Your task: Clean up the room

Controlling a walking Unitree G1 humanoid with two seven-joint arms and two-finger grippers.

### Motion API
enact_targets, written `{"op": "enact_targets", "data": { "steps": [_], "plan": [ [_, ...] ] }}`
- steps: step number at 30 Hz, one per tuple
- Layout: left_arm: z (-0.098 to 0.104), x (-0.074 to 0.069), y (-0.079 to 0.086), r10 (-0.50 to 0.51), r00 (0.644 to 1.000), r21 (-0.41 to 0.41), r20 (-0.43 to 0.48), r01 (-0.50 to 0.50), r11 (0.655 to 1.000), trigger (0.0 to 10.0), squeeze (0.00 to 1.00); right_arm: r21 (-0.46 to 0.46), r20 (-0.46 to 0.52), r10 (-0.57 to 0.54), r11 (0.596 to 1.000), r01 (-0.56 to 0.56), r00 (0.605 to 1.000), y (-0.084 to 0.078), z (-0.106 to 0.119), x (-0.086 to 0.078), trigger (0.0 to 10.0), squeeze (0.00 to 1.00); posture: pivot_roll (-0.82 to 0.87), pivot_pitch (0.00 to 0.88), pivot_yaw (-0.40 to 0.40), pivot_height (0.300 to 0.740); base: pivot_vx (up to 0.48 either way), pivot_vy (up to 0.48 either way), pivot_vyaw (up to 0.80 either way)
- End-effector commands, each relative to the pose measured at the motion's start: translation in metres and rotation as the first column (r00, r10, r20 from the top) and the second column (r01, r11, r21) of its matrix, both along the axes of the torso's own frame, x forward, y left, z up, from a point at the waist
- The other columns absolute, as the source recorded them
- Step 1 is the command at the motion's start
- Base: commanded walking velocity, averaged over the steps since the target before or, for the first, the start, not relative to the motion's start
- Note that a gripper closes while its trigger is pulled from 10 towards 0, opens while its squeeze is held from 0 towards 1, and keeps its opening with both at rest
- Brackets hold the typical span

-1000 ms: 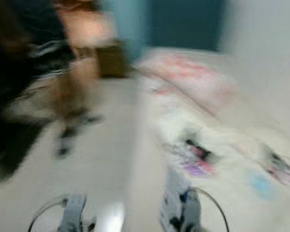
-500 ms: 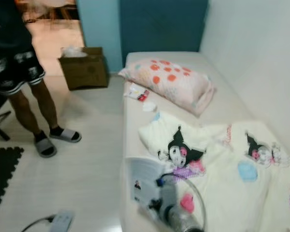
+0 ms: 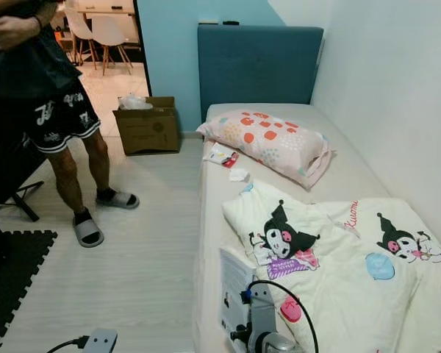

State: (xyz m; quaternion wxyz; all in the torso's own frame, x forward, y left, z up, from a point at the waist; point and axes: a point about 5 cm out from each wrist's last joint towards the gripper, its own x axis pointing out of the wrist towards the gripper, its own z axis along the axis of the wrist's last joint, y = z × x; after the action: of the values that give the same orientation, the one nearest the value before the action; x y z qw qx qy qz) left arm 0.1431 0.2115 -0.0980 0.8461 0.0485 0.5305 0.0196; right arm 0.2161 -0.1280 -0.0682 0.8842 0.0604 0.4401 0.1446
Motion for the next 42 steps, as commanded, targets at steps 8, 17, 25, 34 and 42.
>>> {"op": "enact_targets", "data": {
  "steps": [8, 17, 25, 34, 42],
  "plan": [
    [0.001, 0.004, -0.003, -0.005, 1.0, -0.002, 0.004, 0.005, 1.0, 10.0, 0.0, -0.052, -0.011, 0.029, 0.998, -0.029, 1.0, -0.003, -0.002, -0.002, 10.0, 0.0, 0.11, 0.0, -0.073, 0.74, 0.0, 0.0, 0.0],
    [-0.001, 0.0, -0.006, -0.01, 1.0, -0.001, -0.025, 0.01, 1.0, 10.0, 0.0, -0.167, -0.129, 0.055, 0.983, -0.076, 0.99, -0.018, -0.018, -0.03, 10.0, 0.0, 0.12, 0.0, -0.081, 0.74, -0.194, 0.0, 0.0],
    [-0.001, 0.0, -0.006, -0.015, 1.0, 0.0, -0.025, 0.015, 1.0, 10.0, 0.0, -0.196, -0.18, 0.046, 0.977, -0.081, 0.983, -0.027, -0.024, -0.043, 10.0, 0.0, 0.13, 0.0, -0.089, 0.74, -0.228, 0.0, 0.0],
    [-0.002, -0.001, -0.006, -0.025, 0.999, 0.003, -0.029, 0.025, 1.0, 10.0, 0.0, -0.212, -0.184, 0.06, 0.972, -0.099, 0.981, -0.025, -0.024, -0.044, 10.0, 0.0, 0.12, 0.0, -0.082, 0.74, -0.047, 0.0, 0.0],
    [-0.002, -0.002, -0.006, -0.024, 0.999, 0.001, -0.032, 0.024, 1.0, 10.0, 0.0, -0.208, -0.187, 0.061, 0.973, -0.1, 0.981, -0.024, -0.025, -0.044, 10.0, 0.0, 0.12, 0.0, -0.084, 0.74, -0.271, 0.0, 0.0]
  ]
}}
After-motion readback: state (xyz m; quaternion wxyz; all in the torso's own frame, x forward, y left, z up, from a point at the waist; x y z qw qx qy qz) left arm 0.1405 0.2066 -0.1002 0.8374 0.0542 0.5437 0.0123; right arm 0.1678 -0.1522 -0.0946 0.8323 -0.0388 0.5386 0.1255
